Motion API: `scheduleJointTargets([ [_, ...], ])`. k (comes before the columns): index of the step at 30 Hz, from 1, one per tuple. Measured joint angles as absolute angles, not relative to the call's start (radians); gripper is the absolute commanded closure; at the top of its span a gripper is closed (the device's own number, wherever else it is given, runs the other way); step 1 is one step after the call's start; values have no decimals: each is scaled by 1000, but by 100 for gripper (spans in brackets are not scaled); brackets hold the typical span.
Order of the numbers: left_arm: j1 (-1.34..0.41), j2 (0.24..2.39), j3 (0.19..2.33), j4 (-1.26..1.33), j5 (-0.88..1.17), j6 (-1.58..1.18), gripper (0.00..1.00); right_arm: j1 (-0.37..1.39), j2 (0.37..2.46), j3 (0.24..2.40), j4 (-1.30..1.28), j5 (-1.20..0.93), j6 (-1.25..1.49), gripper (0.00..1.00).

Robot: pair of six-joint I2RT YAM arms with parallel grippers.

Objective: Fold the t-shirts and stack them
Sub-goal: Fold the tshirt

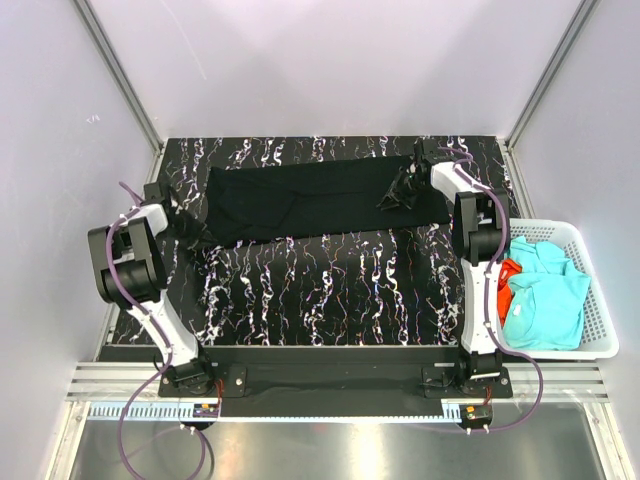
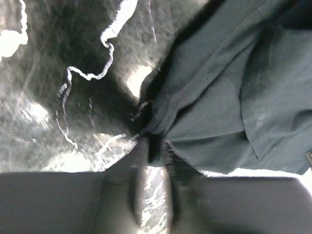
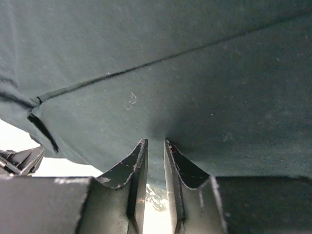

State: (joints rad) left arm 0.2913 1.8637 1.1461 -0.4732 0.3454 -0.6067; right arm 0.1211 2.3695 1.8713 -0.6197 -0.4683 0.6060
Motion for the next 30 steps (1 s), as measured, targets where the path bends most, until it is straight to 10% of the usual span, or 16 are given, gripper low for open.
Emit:
scheduleJointTargets([
  [13, 374, 1899, 1183, -477, 411, -572, 99, 123, 2334, 1834, -651, -355, 584, 75],
  [15, 376, 1905, 1188, -478, 420, -566, 72, 123, 2333, 1840, -662, -350, 579, 75],
  [19, 380, 1900, 1186, -481, 418, -553, 53, 119, 2333, 1848, -690, -348, 570, 73],
  [30, 361, 1831, 1309, -521, 455, -538, 39, 109, 2331, 1918, -806, -317, 492, 62],
])
